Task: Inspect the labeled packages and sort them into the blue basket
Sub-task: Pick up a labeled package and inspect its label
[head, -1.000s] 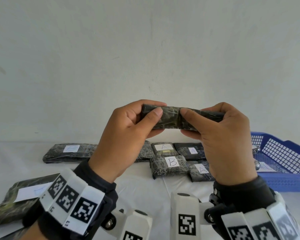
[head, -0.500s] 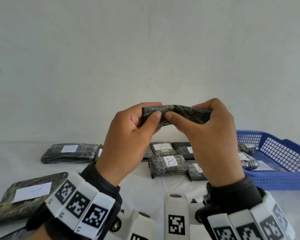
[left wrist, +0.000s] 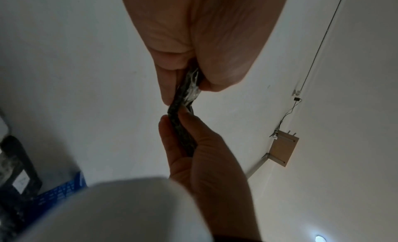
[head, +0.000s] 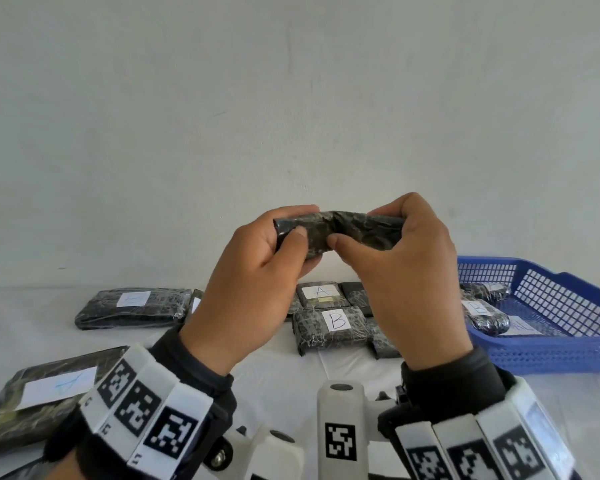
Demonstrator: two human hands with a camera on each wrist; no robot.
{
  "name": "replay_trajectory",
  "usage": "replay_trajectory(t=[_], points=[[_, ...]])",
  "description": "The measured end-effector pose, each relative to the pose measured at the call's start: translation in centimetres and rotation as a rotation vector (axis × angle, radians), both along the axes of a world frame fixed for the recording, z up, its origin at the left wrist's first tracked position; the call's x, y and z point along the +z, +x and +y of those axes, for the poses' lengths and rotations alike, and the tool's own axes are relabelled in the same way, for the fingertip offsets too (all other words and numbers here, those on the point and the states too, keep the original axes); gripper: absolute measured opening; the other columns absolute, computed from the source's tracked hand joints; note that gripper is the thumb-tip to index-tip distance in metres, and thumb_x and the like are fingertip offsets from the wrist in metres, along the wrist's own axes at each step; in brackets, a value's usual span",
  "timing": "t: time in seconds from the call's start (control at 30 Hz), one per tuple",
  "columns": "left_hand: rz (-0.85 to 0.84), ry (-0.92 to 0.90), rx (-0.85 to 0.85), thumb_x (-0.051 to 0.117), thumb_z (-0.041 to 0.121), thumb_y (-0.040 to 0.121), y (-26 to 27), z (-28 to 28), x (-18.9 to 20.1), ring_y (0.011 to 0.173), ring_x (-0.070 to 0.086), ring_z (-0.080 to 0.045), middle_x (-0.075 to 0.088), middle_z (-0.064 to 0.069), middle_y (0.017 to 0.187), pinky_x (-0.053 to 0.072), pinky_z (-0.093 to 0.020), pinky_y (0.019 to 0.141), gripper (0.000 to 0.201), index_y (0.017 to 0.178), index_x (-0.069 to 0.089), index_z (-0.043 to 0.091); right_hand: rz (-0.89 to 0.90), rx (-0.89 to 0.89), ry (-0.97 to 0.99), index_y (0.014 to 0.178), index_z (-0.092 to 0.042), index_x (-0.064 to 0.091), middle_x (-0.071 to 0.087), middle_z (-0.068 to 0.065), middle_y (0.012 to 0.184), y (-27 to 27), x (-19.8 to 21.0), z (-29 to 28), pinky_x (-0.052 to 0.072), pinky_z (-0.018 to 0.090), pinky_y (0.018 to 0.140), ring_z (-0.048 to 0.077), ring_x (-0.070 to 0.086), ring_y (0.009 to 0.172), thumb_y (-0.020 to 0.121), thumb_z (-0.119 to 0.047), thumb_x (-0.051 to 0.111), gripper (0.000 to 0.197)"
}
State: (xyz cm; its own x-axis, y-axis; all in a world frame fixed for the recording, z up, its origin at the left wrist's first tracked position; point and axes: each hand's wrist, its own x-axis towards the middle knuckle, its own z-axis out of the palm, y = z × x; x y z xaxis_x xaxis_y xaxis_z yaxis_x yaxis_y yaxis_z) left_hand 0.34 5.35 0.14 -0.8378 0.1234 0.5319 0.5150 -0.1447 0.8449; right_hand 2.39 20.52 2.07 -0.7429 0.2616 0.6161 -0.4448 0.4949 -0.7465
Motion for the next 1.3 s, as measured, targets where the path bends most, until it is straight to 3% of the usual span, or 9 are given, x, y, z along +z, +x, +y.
replay_trajectory(t=[0.13,0.33,0.43,0.53,0.73,0.93,1.07,1.2,1.3], points=[[-0.038,0.069,0.023,0.048,0.005,0.106,-0.4,-0.3,0.1,0.108,0.074,-0.010,0.079,-0.001,0.108,0.060,-0.026,0.092,0.029,0.115,0.073,0.014,-0.074,0.172,-0.081,0.109,-0.014,0.067,0.076,0.001,0.097,-0.6,-0.1,0.5,0.064,0.039,0.086,0.018,0.075,0.093,0.099,-0.003,0.061,0.015],[-0.090,0.120,0.001,0.048,-0.001,0.104,-0.4,-1.2,0.7,0.107,0.075,-0.016,0.081,-0.002,0.102,0.061,-0.026,0.086,0.029,0.102,0.074,0.011,-0.081,0.282,-0.163,0.120,-0.018,0.061,0.074,0.004,0.108,-0.7,-0.2,0.5,0.062,0.042,0.094,0.018,0.075,0.102,0.099,0.003,0.055,0.030],[-0.109,0.116,-0.013,0.053,0.001,0.103,-0.2,-1.2,0.9,0.104,0.076,-0.015,0.081,-0.002,0.099,0.062,-0.026,0.085,0.026,0.097,0.076,0.012,-0.061,0.298,-0.151,0.120,-0.018,0.058,0.073,0.004,0.109,-0.7,-0.3,0.5,0.064,0.038,0.091,0.013,0.075,0.101,0.100,0.006,0.050,0.032],[-0.123,0.103,0.020,0.055,-0.002,0.101,-0.2,-1.4,1.0,0.099,0.077,-0.017,0.081,-0.001,0.094,0.062,-0.025,0.080,0.024,0.096,0.075,0.011,-0.056,0.289,-0.081,0.126,-0.024,0.054,0.072,0.004,0.102,-0.6,-0.3,0.3,0.063,0.050,0.087,0.024,0.075,0.095,0.098,0.003,0.055,0.039],[-0.159,0.139,0.043,0.061,-0.005,0.096,-0.1,-1.8,1.3,0.090,0.078,-0.019,0.079,-0.006,0.088,0.062,-0.024,0.073,0.017,0.096,0.074,0.006,-0.056,0.297,-0.056,0.122,-0.025,0.056,0.073,0.000,0.099,-0.7,-0.4,0.5,0.063,0.055,0.083,0.026,0.075,0.094,0.097,0.000,0.061,0.035],[-0.191,0.187,0.059,0.062,-0.001,0.098,-0.1,-1.8,1.4,0.088,0.079,-0.022,0.080,-0.011,0.093,0.063,-0.025,0.070,0.014,0.103,0.073,0.006,-0.064,0.414,-0.177,0.119,-0.020,0.059,0.075,0.005,0.113,-0.9,-0.4,0.8,0.062,0.039,0.096,0.016,0.075,0.108,0.101,0.002,0.055,0.029],[-0.366,0.304,-0.062,0.059,-0.003,0.098,0.0,-2.3,2.2,0.075,0.079,-0.024,0.079,-0.017,0.087,0.063,-0.024,0.061,0.011,0.102,0.069,-0.006,-0.066,0.810,-0.541,0.135,-0.008,0.057,0.067,0.016,0.139,-0.4,0.0,2.0,0.053,0.038,0.110,0.024,0.063,0.133,0.089,-0.003,0.053,0.047],[-0.473,0.482,-0.259,0.065,0.011,0.086,0.7,-2.5,3.1,0.080,0.080,-0.031,0.078,-0.026,0.092,0.062,-0.020,0.059,0.023,0.092,0.070,-0.010,0.013,0.832,-0.607,0.127,0.001,0.060,0.072,0.021,0.127,-0.2,0.5,2.4,0.058,0.040,0.103,0.032,0.068,0.125,0.096,-0.015,0.063,0.034],[-0.408,0.505,-0.271,0.068,0.032,0.082,0.9,-1.9,3.0,0.095,0.079,-0.031,0.078,-0.024,0.107,0.065,-0.026,0.071,0.042,0.105,0.069,-0.003,0.052,0.737,-0.680,0.114,0.002,0.064,0.077,0.021,0.110,-0.4,0.7,2.0,0.061,0.040,0.095,0.034,0.074,0.111,0.091,-0.022,0.058,0.034]])
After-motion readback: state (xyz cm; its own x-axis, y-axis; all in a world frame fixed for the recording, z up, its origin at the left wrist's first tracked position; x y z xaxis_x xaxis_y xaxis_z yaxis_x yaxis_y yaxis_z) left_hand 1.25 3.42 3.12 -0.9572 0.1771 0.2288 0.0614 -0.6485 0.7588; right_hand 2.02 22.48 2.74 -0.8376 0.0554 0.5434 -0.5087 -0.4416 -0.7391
